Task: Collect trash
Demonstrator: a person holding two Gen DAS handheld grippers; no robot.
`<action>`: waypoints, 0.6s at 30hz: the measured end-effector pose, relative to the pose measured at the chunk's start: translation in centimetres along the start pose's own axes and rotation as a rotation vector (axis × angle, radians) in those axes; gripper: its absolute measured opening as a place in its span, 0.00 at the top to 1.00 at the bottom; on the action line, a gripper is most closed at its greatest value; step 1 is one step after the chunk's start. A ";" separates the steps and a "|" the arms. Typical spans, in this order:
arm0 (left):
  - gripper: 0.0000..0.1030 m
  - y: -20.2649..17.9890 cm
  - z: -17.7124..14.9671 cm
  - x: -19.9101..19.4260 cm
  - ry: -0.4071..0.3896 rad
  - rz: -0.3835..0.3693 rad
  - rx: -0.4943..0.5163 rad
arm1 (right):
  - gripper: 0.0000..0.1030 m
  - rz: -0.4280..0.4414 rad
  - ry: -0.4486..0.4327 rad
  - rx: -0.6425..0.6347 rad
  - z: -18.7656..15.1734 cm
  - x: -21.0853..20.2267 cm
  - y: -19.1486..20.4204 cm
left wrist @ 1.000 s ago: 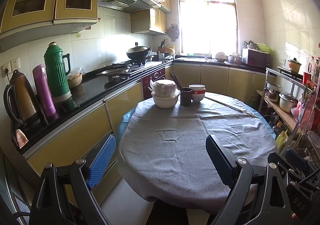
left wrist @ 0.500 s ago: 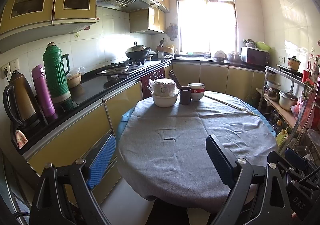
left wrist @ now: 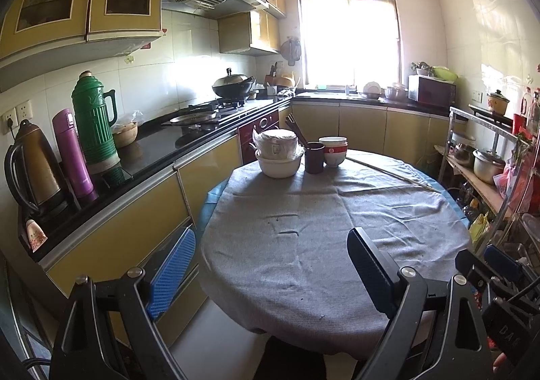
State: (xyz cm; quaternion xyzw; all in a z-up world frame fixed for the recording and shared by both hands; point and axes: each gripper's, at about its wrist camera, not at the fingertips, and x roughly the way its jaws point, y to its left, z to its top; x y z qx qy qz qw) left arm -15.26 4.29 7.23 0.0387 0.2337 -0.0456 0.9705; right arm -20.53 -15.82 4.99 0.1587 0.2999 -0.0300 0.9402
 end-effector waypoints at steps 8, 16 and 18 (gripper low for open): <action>0.11 -0.2 0.1 1.7 0.030 0.028 -0.004 | 0.33 -0.009 0.007 -0.004 1.0 1.5 -0.7; 0.11 -1.0 1.1 3.2 0.037 0.035 -0.001 | 0.33 -0.015 0.010 -0.020 2.5 3.5 -1.3; 0.11 -1.3 1.3 3.8 0.042 0.036 0.003 | 0.33 -0.018 0.014 -0.027 2.8 4.1 -1.4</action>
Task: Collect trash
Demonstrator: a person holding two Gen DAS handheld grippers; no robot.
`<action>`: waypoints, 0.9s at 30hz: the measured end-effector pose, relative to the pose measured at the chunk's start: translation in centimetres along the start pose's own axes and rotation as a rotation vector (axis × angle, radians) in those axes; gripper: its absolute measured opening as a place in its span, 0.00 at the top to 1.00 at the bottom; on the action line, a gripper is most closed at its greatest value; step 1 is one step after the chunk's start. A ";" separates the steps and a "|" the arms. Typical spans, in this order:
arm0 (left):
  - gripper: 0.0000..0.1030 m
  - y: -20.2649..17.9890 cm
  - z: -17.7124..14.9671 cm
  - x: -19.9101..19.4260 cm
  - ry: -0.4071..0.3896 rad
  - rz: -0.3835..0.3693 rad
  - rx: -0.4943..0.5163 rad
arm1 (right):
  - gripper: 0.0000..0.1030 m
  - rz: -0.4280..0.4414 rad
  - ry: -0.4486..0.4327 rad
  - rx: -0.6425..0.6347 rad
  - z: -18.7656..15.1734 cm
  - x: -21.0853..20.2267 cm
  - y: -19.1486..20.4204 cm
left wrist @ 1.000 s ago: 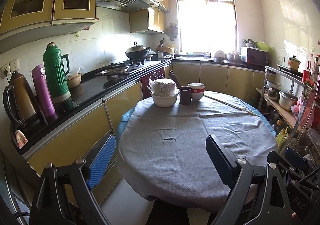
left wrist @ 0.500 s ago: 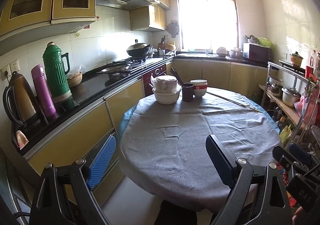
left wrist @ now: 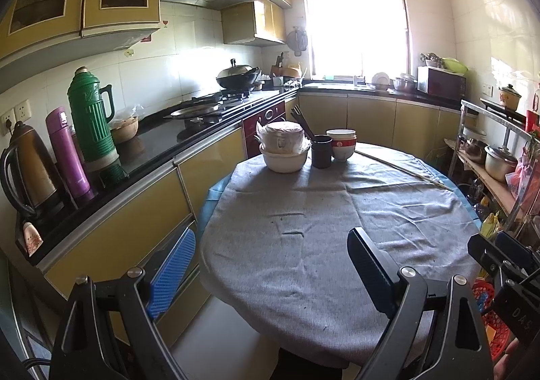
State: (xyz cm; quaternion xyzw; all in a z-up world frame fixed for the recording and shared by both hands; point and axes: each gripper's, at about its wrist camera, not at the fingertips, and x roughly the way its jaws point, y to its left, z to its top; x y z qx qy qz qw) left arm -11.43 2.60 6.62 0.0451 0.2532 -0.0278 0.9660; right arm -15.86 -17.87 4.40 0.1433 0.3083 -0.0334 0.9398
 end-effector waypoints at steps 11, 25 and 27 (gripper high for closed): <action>0.11 -1.1 1.6 5.5 0.064 -0.003 0.011 | 0.33 -0.030 0.040 0.017 1.5 5.0 -1.5; 0.11 -1.8 2.5 10.0 0.102 -0.010 0.022 | 0.33 -0.051 0.082 0.020 1.7 9.7 -2.5; 0.11 -2.0 2.6 10.5 0.109 -0.013 0.026 | 0.33 -0.054 0.084 0.021 1.7 10.2 -2.6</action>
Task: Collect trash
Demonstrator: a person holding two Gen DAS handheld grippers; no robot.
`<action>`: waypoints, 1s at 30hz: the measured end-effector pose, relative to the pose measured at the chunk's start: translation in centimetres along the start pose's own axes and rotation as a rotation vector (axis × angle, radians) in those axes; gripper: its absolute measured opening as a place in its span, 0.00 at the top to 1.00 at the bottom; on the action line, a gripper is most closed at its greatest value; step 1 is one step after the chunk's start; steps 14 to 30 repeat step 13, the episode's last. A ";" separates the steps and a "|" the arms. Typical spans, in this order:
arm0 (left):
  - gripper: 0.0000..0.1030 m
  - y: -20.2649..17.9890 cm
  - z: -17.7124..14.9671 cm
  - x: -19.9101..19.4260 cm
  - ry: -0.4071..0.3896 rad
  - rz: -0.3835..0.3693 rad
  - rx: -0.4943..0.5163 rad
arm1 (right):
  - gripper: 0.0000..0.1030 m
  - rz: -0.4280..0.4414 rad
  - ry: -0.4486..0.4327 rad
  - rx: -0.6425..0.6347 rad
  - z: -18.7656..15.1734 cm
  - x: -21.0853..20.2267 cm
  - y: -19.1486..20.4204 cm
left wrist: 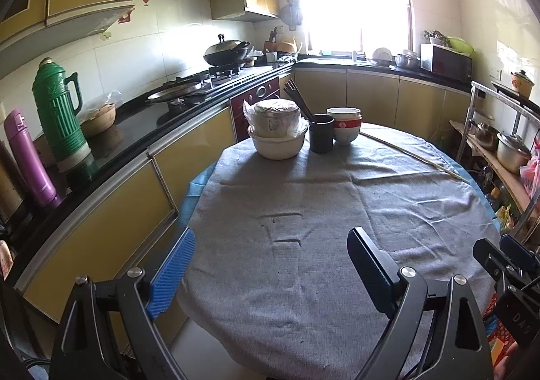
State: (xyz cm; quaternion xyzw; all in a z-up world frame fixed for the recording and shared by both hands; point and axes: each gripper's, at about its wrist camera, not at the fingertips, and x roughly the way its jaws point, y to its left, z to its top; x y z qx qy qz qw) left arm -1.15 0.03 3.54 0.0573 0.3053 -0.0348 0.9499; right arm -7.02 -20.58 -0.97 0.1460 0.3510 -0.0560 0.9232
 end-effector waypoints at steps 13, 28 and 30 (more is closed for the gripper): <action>0.11 -0.5 0.1 6.9 0.097 -0.042 -0.015 | 0.33 -0.026 0.058 0.027 -0.2 6.1 -2.0; 0.11 -0.5 0.1 6.9 0.097 -0.042 -0.015 | 0.33 -0.026 0.058 0.027 -0.2 6.1 -2.0; 0.11 -0.5 0.1 6.9 0.097 -0.042 -0.015 | 0.33 -0.026 0.058 0.027 -0.2 6.1 -2.0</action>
